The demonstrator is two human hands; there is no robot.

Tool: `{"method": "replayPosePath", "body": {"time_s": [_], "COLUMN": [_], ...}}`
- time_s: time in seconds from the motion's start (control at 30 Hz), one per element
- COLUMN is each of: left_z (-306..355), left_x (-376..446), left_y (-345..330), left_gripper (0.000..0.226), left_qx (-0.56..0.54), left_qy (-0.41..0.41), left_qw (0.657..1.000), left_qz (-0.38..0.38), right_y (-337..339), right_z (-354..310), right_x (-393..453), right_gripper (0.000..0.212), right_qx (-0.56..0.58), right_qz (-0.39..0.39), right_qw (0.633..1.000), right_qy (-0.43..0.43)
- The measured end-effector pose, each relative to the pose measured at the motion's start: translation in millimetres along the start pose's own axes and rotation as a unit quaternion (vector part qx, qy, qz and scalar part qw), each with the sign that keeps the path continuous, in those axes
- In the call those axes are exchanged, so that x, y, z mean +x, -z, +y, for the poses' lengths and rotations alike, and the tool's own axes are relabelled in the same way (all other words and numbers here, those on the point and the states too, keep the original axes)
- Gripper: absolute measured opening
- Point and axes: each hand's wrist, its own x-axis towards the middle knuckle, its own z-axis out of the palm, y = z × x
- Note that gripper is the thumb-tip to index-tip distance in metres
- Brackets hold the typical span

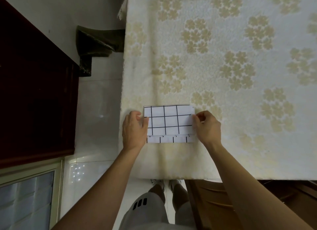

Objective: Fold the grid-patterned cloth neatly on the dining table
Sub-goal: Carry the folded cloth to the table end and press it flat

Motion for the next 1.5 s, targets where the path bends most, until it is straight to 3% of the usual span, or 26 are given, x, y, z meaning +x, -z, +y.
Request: {"method": "replayPosePath", "body": {"time_s": [0.17,0.3,0.47,0.6,0.8,1.23,1.5], "left_z": [-7,-13,-24,-32,-46,-54,-55], "left_x": [-13,-30,-39,-37,-41,-60,-85], "left_y": [10,14,13,9,-5,-15,-10], "left_gripper": [0.029,0.032,0.04,0.053,0.068,0.067,0.067], "left_qx": [0.085,0.208,0.274,0.337,0.382,0.365,0.347], "left_qy": [-0.109,-0.261,-0.338,-0.347,-0.335,-0.301,-0.28], "left_qw": [0.99,0.942,0.898,0.872,0.854,0.872,0.89], "left_qz": [0.006,-0.025,-0.065,-0.073,-0.108,-0.123,-0.093], "right_y": [2,5,7,5,-3,-7,-4], "right_z": [12,29,44,53,62,70,72], "right_x": [-8,-19,-32,-33,-40,-58,-75], "right_gripper": [0.02,0.022,0.032,0.047,0.068,0.068,0.069], "right_qx": [-0.07,-0.171,-0.213,-0.272,-0.355,-0.367,-0.363], "right_qz": [0.027,0.035,0.0,-0.052,-0.12,-0.13,-0.117], "right_qw": [0.993,0.954,0.916,0.878,0.849,0.859,0.861], "right_qy": [0.092,0.242,0.34,0.389,0.372,0.332,0.336]}}
